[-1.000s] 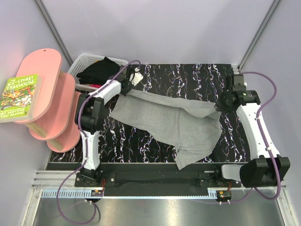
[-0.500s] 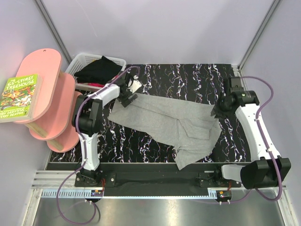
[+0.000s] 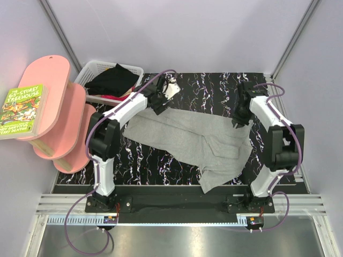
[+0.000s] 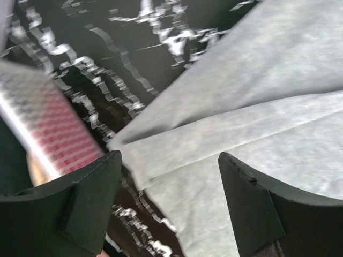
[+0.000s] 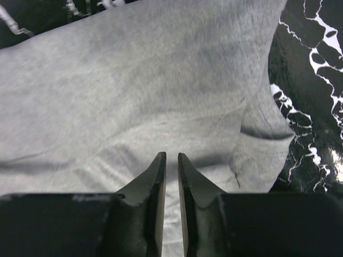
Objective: Fold and stack the t-shirts
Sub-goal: Fold the flattened tshirt in 1/3 of the way
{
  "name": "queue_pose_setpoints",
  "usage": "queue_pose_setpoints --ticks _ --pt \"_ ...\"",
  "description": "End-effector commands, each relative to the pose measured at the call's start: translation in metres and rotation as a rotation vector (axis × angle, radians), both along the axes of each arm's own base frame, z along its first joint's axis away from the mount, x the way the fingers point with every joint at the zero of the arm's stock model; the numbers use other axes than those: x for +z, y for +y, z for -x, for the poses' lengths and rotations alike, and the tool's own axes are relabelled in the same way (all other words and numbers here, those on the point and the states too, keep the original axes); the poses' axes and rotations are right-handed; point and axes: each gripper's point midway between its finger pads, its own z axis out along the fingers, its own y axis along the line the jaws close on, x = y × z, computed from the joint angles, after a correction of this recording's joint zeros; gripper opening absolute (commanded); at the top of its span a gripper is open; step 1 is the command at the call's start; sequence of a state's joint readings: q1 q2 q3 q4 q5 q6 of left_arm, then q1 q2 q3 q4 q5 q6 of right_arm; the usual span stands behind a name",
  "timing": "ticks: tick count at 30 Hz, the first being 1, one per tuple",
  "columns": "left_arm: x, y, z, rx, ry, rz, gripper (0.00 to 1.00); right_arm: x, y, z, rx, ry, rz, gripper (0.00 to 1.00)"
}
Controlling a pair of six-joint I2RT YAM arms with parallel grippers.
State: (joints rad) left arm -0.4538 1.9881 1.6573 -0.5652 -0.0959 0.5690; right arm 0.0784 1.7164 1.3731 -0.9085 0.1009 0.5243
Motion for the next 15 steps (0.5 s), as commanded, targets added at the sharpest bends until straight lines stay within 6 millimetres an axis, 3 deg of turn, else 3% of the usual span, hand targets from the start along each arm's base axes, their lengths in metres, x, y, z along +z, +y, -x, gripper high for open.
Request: queue_pose_setpoints --ticks 1,5,7,10,12,15 --pt "-0.018 -0.007 -0.022 0.012 0.026 0.048 0.78 -0.001 -0.016 -0.038 -0.052 -0.067 0.06 0.19" --pt "-0.039 -0.006 -0.045 0.034 0.036 0.03 0.75 -0.014 -0.03 -0.051 -0.105 -0.051 0.058 0.18" --pt "-0.036 -0.006 -0.055 0.043 0.015 0.026 0.74 -0.023 -0.036 -0.053 -0.121 -0.034 0.074 0.18" --pt "-0.045 -0.008 -0.059 0.045 0.027 0.02 0.74 -0.038 -0.043 -0.053 -0.137 0.003 0.092 0.17" --pt "-0.049 -0.009 -0.057 0.043 0.042 0.019 0.74 -0.05 -0.06 -0.051 -0.181 0.037 0.086 0.17" --pt "-0.054 -0.008 -0.05 0.039 0.062 0.018 0.74 -0.061 -0.057 -0.05 -0.181 0.066 0.054 0.15"
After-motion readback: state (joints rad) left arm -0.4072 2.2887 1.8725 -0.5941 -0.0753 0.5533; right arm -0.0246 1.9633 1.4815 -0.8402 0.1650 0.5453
